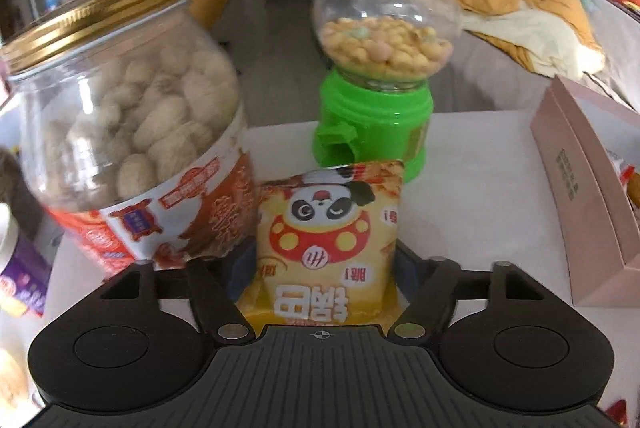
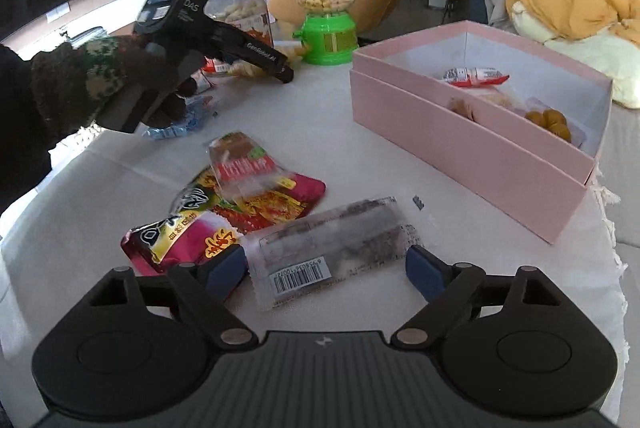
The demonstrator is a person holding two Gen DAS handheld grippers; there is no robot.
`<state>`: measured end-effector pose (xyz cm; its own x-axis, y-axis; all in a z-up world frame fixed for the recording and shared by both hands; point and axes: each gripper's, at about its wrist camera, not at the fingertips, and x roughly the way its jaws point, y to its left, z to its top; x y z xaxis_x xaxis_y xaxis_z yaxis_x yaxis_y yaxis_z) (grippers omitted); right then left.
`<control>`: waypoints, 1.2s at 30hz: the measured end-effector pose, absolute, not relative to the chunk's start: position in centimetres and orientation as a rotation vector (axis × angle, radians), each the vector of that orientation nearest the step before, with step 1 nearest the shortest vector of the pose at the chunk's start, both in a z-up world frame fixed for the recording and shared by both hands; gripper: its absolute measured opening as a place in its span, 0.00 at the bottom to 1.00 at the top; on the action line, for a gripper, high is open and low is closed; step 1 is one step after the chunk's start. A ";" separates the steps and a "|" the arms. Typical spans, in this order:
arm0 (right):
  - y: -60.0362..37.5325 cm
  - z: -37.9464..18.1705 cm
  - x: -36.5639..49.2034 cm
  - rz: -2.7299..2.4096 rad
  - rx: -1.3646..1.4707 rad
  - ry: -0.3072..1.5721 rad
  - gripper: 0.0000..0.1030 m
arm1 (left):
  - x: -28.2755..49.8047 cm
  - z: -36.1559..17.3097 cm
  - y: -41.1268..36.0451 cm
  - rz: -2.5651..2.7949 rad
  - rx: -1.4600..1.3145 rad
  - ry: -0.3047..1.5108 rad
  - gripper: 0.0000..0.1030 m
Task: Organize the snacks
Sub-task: 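Lift the panda bag with the left tool while the right reaches the dark barcode bar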
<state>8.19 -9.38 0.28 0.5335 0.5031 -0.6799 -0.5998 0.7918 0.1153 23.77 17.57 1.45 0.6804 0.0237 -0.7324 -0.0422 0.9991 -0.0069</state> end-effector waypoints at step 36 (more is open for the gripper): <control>-4.6 0.5 11.3 0.288 -0.175 0.821 0.89 | -2.3 0.1 13.6 0.068 -0.308 0.578 0.59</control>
<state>11.26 -4.62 0.51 0.6453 0.1845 -0.7413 -0.3191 0.9468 -0.0423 -2.29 13.58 0.14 0.8365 -0.0225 -0.5475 -0.1493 0.9520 -0.2673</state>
